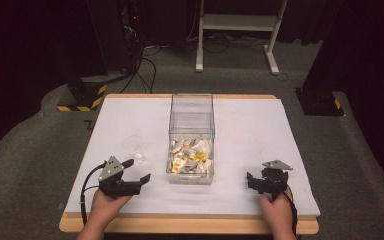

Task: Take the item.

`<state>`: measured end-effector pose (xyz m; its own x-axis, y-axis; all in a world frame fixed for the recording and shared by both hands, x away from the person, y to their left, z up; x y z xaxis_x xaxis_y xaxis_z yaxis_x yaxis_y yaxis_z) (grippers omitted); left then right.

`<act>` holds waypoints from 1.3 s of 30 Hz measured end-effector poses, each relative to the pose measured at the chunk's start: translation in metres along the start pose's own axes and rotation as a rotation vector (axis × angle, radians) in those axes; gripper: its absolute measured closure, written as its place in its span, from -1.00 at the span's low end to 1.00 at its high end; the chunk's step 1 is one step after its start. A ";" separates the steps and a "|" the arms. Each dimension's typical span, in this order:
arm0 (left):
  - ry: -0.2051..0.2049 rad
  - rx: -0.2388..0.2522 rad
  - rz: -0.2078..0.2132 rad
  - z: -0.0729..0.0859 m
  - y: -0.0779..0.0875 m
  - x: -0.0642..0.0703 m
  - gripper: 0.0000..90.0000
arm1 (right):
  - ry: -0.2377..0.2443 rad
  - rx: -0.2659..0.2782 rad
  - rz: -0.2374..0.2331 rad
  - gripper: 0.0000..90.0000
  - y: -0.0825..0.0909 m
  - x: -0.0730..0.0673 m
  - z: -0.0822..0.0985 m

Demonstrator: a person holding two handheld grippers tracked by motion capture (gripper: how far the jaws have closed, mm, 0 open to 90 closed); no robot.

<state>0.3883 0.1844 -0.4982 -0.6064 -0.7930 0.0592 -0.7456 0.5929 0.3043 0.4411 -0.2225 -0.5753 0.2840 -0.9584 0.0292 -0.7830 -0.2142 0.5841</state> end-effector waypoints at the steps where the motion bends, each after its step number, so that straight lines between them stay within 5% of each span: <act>1: 0.000 0.000 0.000 0.000 0.000 0.000 -0.64 | 0.000 0.000 0.000 -0.75 0.000 0.000 0.000; 39: -0.009 0.021 0.074 -0.029 -0.014 0.020 -0.63 | 0.001 0.000 0.000 -0.75 0.000 0.000 0.000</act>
<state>0.3946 0.1562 -0.4734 -0.6625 -0.7456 0.0724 -0.7040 0.6527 0.2798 0.4410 -0.2224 -0.5752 0.2844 -0.9582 0.0304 -0.7832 -0.2140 0.5837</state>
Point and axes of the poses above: each handheld gripper's, and its own axes: y roughly backward along the jaws, z roughly out of its underside, x roughly to its right, the point moved 10 cm from there along -y, roughly forward along the jaws, and after that the axes turned 9 degrees about x, right-handed, at the moved point
